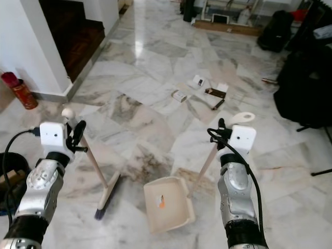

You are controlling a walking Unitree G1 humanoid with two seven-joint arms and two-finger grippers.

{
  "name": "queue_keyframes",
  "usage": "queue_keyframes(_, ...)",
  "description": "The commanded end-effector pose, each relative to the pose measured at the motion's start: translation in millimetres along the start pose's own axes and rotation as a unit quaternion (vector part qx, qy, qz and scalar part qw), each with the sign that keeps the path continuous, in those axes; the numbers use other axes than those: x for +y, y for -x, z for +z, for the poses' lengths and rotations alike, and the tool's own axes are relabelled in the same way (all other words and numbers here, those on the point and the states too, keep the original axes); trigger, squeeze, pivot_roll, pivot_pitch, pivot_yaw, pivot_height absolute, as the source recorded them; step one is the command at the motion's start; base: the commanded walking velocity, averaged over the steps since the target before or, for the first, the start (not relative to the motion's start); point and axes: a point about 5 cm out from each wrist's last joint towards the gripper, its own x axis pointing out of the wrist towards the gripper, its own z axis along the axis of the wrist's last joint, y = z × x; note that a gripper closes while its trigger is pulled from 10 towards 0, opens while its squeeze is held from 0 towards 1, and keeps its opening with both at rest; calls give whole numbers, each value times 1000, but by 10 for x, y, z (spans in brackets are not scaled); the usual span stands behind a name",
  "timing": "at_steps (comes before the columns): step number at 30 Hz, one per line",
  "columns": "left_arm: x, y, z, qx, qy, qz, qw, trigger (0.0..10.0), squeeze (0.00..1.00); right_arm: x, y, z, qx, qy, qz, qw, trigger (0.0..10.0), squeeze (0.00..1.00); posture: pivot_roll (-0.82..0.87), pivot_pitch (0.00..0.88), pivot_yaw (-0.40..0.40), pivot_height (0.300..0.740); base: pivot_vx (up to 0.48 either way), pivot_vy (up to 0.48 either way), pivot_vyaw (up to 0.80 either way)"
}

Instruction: Sweep floor

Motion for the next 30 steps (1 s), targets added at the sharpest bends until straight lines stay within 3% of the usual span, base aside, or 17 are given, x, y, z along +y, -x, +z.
queue_keyframes(1,-33,-76,70,-9,-2,-14,1000,10000,0,-30,4,155,-40,1,-9,999,10000,0,126,69,7,740,0,0,0)
queue_keyframes(8,-143,-133,31,-3,11,-27,1000,10000,0,-74,95,181,-49,17,-22,998,10000,0,74,74,18,740,0,0,0)
queue_keyframes(21,-203,-156,-46,7,26,-26,999,10000,0,-380,105,351,-69,36,-71,994,10000,0,6,83,1,740,0,0,0)
queue_keyframes(30,-188,-160,-66,5,34,14,999,10000,0,-275,141,277,-54,35,-51,997,10000,0,38,75,-29,740,0,0,0)
